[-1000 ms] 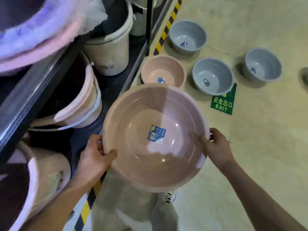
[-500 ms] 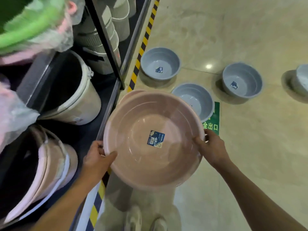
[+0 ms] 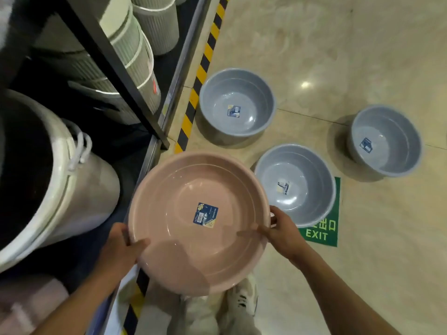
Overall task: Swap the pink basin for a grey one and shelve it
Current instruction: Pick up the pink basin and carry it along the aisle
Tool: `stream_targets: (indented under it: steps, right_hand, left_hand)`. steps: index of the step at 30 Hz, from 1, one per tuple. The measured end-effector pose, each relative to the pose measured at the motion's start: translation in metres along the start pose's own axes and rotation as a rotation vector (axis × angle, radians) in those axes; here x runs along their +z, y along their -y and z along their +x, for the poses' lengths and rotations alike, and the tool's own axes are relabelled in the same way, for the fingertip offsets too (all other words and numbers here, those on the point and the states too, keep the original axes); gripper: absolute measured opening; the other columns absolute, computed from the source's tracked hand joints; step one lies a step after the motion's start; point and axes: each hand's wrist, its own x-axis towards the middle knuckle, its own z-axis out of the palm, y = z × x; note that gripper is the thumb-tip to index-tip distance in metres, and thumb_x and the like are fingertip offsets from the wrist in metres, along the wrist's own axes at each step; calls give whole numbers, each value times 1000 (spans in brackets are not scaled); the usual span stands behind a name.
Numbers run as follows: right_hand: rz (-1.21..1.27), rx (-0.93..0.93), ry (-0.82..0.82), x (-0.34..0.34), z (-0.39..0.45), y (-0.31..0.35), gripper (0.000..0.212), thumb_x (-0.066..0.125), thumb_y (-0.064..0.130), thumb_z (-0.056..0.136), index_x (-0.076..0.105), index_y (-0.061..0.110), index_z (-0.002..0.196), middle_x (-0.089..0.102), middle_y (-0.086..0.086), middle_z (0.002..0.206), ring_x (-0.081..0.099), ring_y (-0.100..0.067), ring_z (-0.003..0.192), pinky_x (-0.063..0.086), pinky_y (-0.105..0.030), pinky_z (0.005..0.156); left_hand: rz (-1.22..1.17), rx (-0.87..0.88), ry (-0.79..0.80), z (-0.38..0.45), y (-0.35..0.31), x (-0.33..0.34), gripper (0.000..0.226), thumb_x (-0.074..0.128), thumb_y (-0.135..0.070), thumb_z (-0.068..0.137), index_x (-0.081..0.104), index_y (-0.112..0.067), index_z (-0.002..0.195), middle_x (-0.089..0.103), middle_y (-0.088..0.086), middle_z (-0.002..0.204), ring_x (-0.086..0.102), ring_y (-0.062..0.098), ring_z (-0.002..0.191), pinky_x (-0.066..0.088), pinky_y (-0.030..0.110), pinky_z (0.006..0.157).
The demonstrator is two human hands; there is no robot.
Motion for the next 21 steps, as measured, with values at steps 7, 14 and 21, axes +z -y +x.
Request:
stream_targets:
  steps: [7, 14, 21]
  right_hand:
    - [-50, -2, 55, 14, 91, -6, 64, 86, 40, 72, 62, 24, 129, 72, 0, 105, 66, -21, 92, 56, -42, 84]
    - [-85, -16, 79, 33, 139, -26, 59, 84, 51, 68, 63, 30, 119, 71, 14, 95, 65, -5, 84, 48, -18, 63]
    - [-117, -3, 93, 50, 163, -43, 47, 85, 38, 72, 61, 31, 112, 66, 21, 83, 61, 10, 72, 42, -2, 57]
  left_hand:
    - [-36, -73, 14, 74, 3, 34, 52, 76, -10, 85, 45, -23, 125, 60, 3, 114, 63, 27, 97, 59, 47, 72]
    - [4, -113, -1, 121, 20, 62, 46, 77, -11, 85, 47, -21, 117, 61, 10, 113, 63, 25, 90, 59, 45, 68]
    - [56, -121, -18, 145, 42, 76, 42, 78, -22, 85, 46, -32, 111, 63, 10, 112, 64, 36, 99, 59, 59, 77]
